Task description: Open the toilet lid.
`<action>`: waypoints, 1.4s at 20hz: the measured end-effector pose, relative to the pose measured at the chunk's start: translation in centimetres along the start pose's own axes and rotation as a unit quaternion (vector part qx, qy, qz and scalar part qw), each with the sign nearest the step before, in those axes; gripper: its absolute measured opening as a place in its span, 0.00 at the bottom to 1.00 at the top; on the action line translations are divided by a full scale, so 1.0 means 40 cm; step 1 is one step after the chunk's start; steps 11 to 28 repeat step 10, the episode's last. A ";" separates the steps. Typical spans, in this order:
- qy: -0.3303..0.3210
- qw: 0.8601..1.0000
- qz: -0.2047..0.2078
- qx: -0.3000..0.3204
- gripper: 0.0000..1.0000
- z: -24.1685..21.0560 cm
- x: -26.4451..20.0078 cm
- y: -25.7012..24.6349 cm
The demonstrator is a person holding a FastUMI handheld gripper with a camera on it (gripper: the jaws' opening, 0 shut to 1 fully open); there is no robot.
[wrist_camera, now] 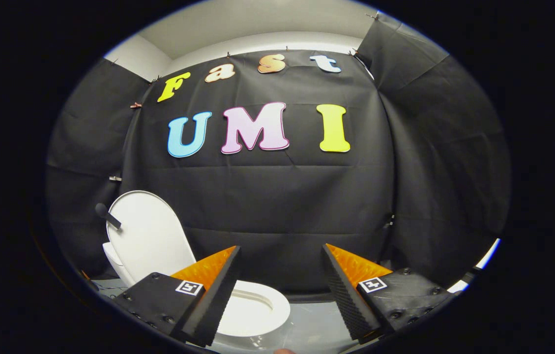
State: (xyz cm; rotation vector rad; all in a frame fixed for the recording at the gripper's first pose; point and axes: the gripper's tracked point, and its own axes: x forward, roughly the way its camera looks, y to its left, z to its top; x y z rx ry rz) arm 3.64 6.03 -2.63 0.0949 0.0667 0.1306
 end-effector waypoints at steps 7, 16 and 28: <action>0.026 1.000 0.011 0.000 0.99 -0.034 0.004 0.018; 0.041 0.999 0.013 0.003 0.99 -0.055 0.008 0.019; 0.041 0.999 0.013 0.003 0.99 -0.055 0.008 0.019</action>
